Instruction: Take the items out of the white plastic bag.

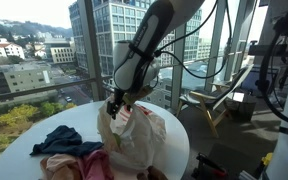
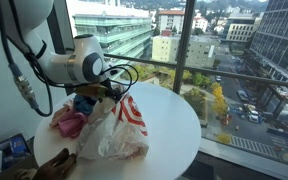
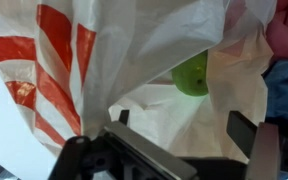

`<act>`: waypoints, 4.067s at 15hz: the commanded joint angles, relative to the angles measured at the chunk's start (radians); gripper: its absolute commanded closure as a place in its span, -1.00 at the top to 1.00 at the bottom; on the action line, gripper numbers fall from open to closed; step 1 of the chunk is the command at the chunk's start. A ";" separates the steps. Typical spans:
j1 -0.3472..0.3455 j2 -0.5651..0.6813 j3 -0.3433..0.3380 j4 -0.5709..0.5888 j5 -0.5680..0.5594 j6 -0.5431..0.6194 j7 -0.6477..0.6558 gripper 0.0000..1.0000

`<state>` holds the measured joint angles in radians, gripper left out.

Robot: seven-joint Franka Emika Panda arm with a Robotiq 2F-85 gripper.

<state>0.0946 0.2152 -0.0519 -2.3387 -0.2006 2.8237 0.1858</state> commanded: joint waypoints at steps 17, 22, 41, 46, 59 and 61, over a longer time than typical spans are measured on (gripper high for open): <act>0.022 0.291 -0.041 0.064 0.090 0.122 -0.045 1.00; 0.065 0.327 -0.047 0.103 0.091 0.145 -0.040 1.00; -0.056 0.442 0.122 0.196 0.179 0.318 -0.103 1.00; -0.103 0.526 0.162 0.272 0.201 0.372 -0.116 1.00; 0.074 0.372 -0.067 0.121 0.221 0.303 -0.100 0.13; 0.091 0.281 -0.082 0.056 0.198 0.172 -0.096 0.13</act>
<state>0.1264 0.6634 -0.0869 -2.1547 -0.0081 3.1387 0.0706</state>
